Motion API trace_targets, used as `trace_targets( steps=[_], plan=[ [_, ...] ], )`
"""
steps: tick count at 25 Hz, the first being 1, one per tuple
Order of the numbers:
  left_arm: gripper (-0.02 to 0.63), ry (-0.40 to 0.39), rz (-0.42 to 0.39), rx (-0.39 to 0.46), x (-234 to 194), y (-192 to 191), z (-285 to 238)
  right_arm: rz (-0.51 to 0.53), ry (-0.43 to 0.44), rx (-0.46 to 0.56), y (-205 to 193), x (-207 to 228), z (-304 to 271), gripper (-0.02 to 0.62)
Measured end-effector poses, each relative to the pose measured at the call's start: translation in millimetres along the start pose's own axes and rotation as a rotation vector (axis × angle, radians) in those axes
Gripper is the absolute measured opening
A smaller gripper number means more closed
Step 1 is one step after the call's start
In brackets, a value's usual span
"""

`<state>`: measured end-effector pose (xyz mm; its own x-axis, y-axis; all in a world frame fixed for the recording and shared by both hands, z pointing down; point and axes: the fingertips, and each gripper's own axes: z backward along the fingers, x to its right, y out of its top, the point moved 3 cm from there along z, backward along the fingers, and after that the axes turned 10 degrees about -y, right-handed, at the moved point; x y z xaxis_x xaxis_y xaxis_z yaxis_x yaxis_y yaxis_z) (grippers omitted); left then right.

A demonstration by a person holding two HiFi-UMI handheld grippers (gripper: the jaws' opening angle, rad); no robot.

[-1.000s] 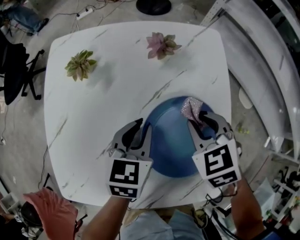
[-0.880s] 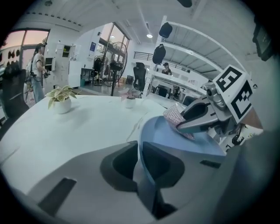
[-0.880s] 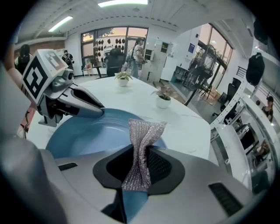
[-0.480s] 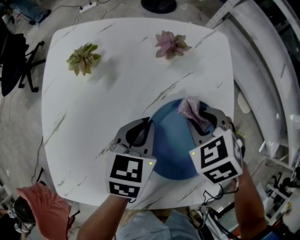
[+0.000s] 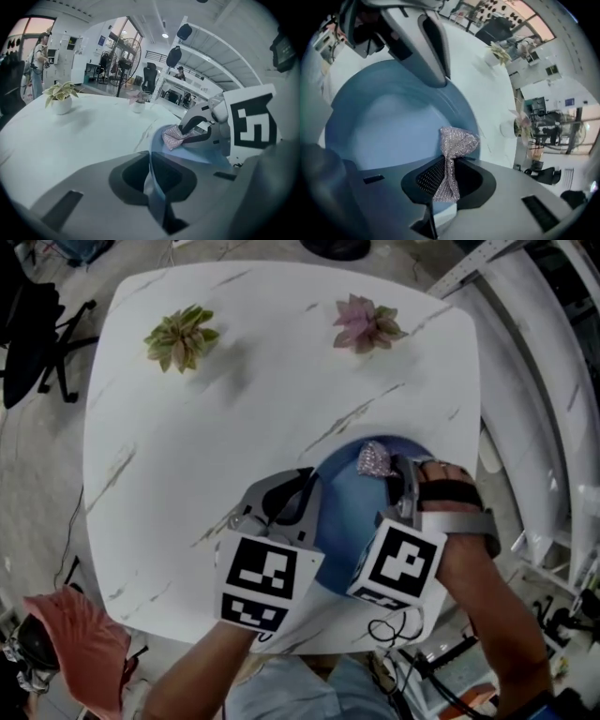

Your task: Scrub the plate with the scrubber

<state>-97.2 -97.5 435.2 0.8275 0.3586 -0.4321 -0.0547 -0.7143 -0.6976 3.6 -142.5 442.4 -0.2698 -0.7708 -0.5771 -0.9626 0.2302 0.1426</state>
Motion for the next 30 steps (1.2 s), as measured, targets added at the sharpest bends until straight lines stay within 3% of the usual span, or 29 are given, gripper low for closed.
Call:
trace_targets(
  steps=[4,9,12,23,30],
  plan=[
    [0.020,-0.014,0.009,-0.009,-1,1,0,0.174,-0.074,0.042,27,-6,4,0.078],
    [0.020,-0.025,0.007,-0.019,-1,1,0,0.473,-0.146,0.084,48,-22,19,0.077],
    [0.018,-0.036,0.010,-0.026,-3,2,-1,0.564,-0.192,0.100,55,-30,25,0.077],
    [0.017,-0.057,0.057,-0.023,-5,2,-1,0.585,-0.187,0.137,51,-57,40,0.077],
    [0.017,-0.066,0.076,-0.041,-6,2,-3,0.646,-0.199,0.255,68,-87,64,0.075]
  ],
)
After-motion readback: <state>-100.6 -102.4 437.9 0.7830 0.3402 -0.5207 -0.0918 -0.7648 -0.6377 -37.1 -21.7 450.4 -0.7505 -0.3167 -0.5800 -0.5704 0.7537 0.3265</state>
